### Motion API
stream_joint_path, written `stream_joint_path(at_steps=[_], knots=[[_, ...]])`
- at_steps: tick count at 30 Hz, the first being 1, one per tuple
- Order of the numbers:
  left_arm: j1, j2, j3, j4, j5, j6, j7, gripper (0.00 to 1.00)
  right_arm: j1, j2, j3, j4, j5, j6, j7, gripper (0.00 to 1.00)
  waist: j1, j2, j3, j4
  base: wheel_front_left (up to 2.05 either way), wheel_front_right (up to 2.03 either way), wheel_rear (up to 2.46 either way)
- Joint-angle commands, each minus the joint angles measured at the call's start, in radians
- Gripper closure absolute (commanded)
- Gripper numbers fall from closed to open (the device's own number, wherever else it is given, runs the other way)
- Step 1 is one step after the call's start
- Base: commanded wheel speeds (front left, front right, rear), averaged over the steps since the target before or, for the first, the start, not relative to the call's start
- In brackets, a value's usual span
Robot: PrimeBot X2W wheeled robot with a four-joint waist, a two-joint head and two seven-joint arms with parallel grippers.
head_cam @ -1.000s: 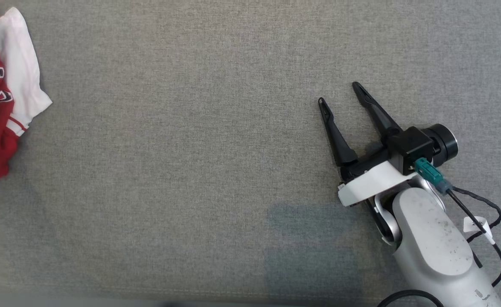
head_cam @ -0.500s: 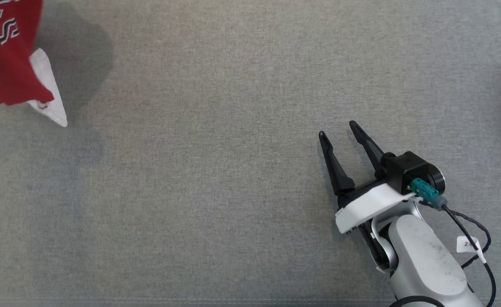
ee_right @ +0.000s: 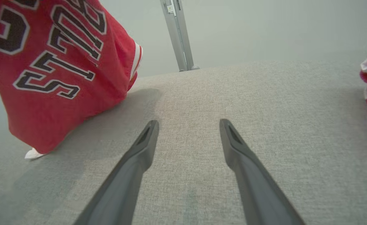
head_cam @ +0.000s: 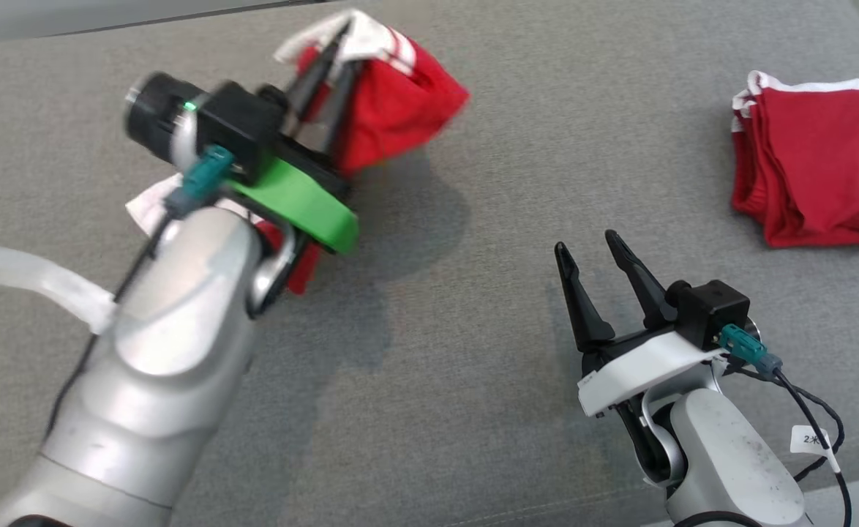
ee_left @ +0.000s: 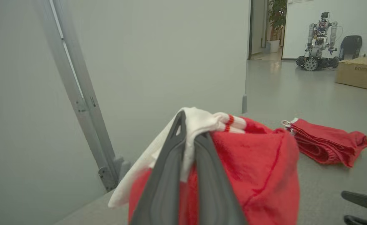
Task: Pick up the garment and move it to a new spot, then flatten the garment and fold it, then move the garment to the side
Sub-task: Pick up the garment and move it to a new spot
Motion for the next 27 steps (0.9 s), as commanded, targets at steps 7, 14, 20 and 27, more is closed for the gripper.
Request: stream_joint_path(at_steps=[7, 14, 20, 27], knots=[[0.079, -0.078, -0.022, 0.113, -0.007, 0.0, 0.0, 0.0, 0.01, -0.002, 0.001, 0.004, 0.003, -0.001, 0.0, 0.0, 0.0, -0.0001, -0.024, -0.127, 0.0, 0.0, 0.0], [0.198, -0.059, 0.078, 0.185, 0.005, 0.007, 0.0, 0.0, 0.036, -0.001, -0.014, 0.016, 0.007, -0.001, 0.0, 0.0, 0.0, -0.0001, -0.076, -0.123, 0.0, 0.0, 0.0], [0.371, -0.036, 0.246, 0.104, 0.05, 0.05, 0.0, 0.0, 0.064, -0.002, -0.014, 0.021, 0.004, -0.001, 0.0, 0.0, 0.0, -0.0001, -0.142, -0.081, 0.0, 0.0, 0.0], [0.601, -0.066, 0.447, -0.017, 0.108, 0.067, 0.0, 0.0, 0.097, -0.002, -0.024, 0.036, -0.012, -0.001, 0.0, 0.0, 0.0, -0.0001, -0.211, -0.036, 0.0, 0.0, 0.0]])
